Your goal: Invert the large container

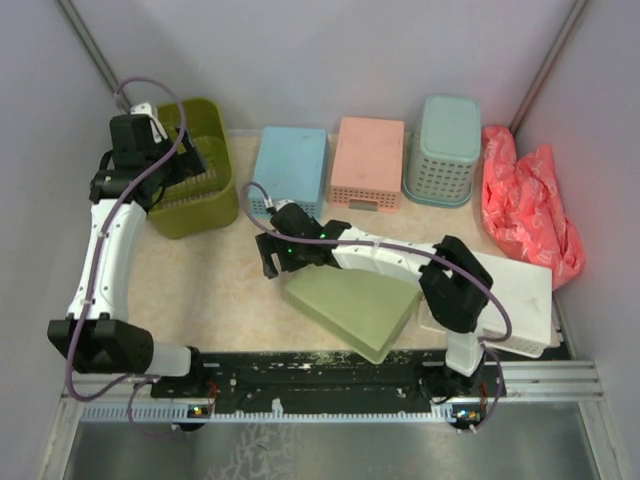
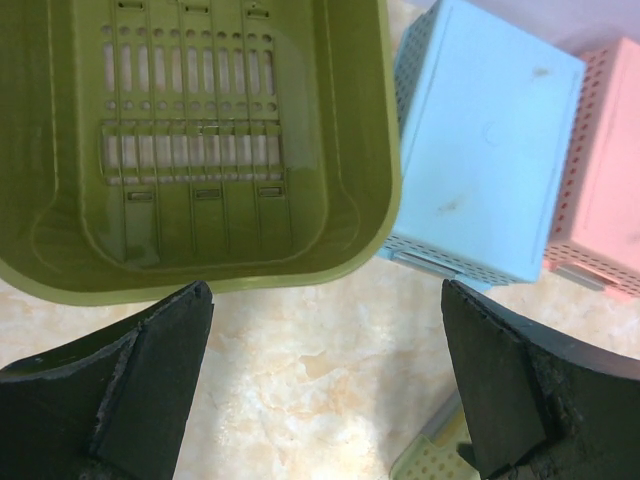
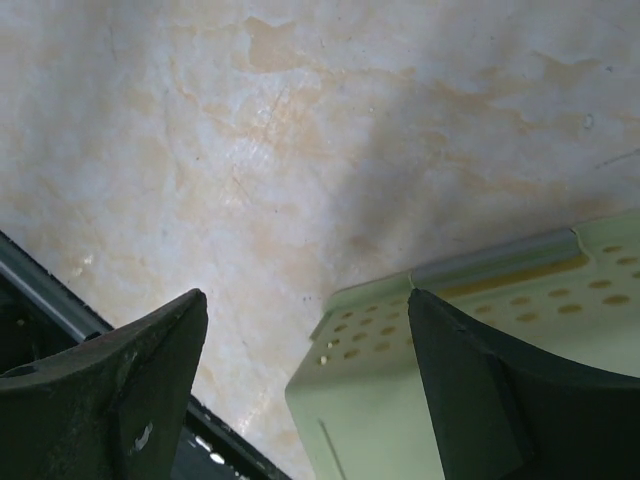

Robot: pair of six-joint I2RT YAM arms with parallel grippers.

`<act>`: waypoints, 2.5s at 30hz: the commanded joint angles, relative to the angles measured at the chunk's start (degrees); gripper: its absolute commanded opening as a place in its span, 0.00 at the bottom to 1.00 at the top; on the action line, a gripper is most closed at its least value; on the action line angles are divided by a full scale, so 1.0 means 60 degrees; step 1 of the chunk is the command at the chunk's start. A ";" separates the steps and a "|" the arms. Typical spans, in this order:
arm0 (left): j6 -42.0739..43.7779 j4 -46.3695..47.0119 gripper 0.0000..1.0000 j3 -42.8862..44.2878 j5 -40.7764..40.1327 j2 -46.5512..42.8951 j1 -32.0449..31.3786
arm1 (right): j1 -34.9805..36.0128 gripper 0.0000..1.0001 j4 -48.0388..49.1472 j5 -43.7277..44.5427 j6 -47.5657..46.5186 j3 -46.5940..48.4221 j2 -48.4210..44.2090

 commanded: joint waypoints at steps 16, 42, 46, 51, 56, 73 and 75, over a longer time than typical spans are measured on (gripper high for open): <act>0.0752 0.1022 0.96 0.1769 -0.0471 0.4729 -0.1558 | -0.0893 0.85 0.0144 0.3272 0.0348 -0.3467 -0.6309; 0.0613 0.0463 0.00 -0.0340 0.1704 0.2887 -0.2293 | -0.1368 0.85 0.0195 0.3193 0.0574 -0.4075 -0.6499; 0.1086 0.0828 0.00 -0.1123 0.1982 0.2353 -0.2417 | -0.1425 0.85 0.0284 0.3185 0.0559 -0.4167 -0.6538; 0.1319 0.1022 0.00 -0.0917 0.2551 0.2686 -0.2518 | -0.1437 0.85 0.0249 0.3151 0.0544 -0.4072 -0.6520; 0.1868 0.0607 0.00 0.0278 0.2224 0.3559 -0.3259 | -0.1435 0.85 0.0121 0.3294 0.0574 -0.4165 -0.6764; 0.3609 -0.0144 0.00 0.1393 0.0629 0.3661 -0.4365 | -0.1453 0.85 -0.0009 0.3390 0.0660 -0.4181 -0.6866; 0.3529 -0.0348 0.00 0.1314 -0.0275 0.3449 -0.4359 | -0.1452 0.85 0.0007 0.3392 0.0658 -0.4187 -0.6870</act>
